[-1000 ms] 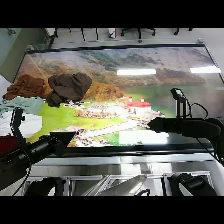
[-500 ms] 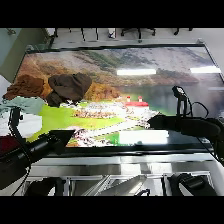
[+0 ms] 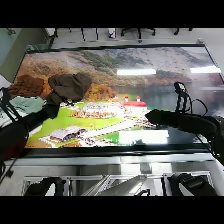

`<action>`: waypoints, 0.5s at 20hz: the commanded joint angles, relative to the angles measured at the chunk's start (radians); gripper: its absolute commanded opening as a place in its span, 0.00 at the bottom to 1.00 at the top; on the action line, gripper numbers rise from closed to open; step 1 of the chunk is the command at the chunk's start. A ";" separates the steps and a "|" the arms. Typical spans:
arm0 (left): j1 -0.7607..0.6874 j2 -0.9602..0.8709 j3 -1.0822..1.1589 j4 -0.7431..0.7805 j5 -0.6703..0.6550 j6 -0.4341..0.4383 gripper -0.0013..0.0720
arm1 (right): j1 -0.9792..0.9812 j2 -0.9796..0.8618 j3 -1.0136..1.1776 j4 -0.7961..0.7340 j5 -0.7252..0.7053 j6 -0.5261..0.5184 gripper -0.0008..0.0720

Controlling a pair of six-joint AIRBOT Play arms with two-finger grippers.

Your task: Fold the shirts.

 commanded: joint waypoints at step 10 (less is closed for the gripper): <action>0.196 -1.090 0.645 -0.224 0.003 0.162 0.96 | -0.097 -0.393 0.163 0.010 0.110 0.001 0.68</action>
